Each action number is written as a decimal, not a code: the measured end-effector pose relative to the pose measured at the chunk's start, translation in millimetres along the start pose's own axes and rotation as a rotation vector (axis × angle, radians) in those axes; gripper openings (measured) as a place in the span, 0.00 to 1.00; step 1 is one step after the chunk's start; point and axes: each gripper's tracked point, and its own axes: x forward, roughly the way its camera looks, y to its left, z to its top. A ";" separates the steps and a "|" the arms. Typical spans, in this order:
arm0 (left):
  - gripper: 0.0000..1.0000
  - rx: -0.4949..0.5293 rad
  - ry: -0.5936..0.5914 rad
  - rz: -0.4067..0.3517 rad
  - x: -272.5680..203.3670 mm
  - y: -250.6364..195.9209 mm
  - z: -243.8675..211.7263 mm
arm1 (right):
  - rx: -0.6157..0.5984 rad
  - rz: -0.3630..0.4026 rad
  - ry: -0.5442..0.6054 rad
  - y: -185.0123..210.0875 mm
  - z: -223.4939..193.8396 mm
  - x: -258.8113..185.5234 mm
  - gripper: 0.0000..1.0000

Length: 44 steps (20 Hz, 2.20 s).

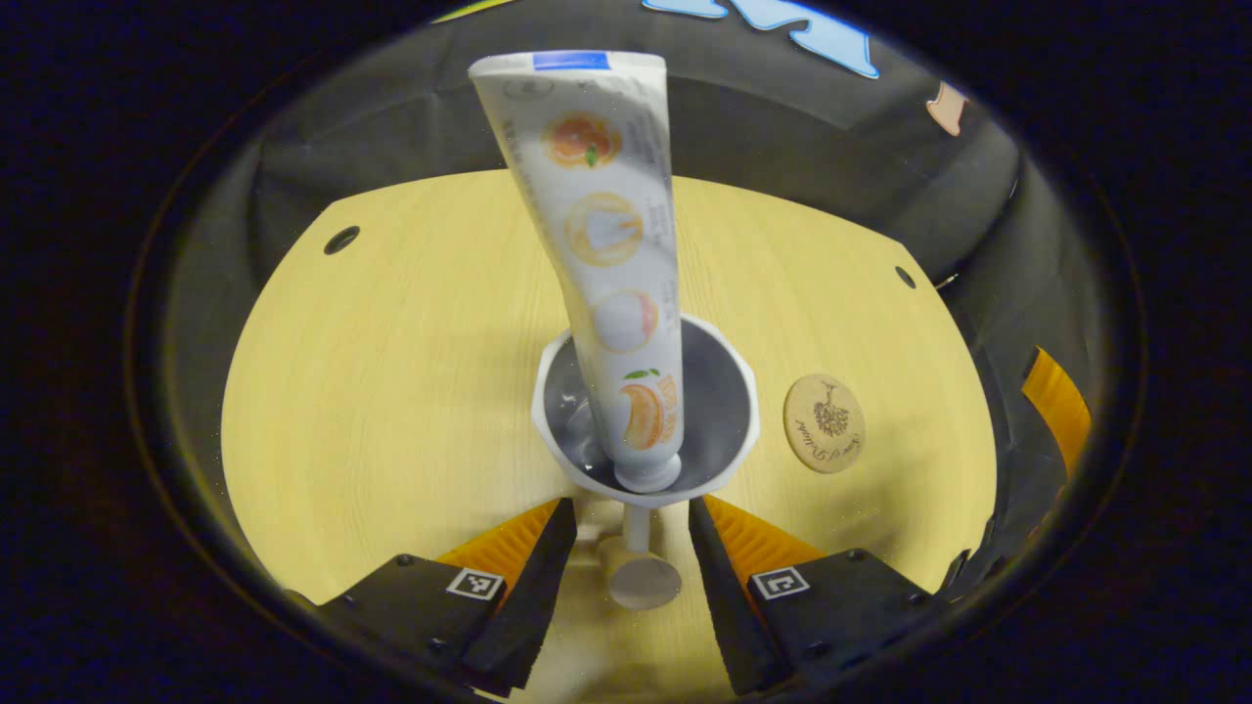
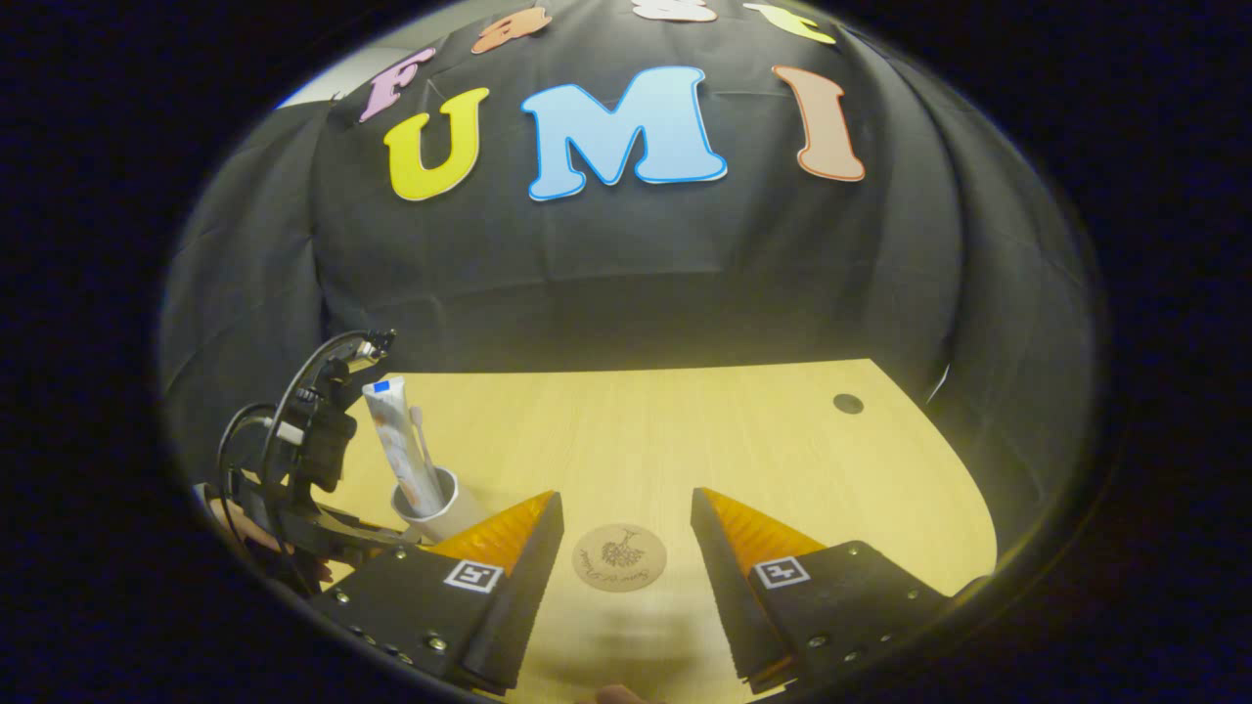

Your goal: Put the toothbrush and toothpaste on the desktop into the cup, then pick up the cup and place it on the coaster on the desktop.

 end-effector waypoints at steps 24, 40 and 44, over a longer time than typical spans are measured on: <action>0.33 0.229 -0.032 0.121 2.5 -17.7 -13.0 | 0.058 -0.010 0.035 -20.4 -14.9 -15.7 0.78; 0.39 0.352 -0.024 -0.027 19.9 -157.4 -13.8 | 0.110 -0.088 0.005 -73.2 -16.1 -44.3 0.78; 0.39 0.367 0.005 -0.013 31.3 -171.4 -15.5 | 0.135 -0.115 0.012 -93.6 -21.2 -49.7 0.78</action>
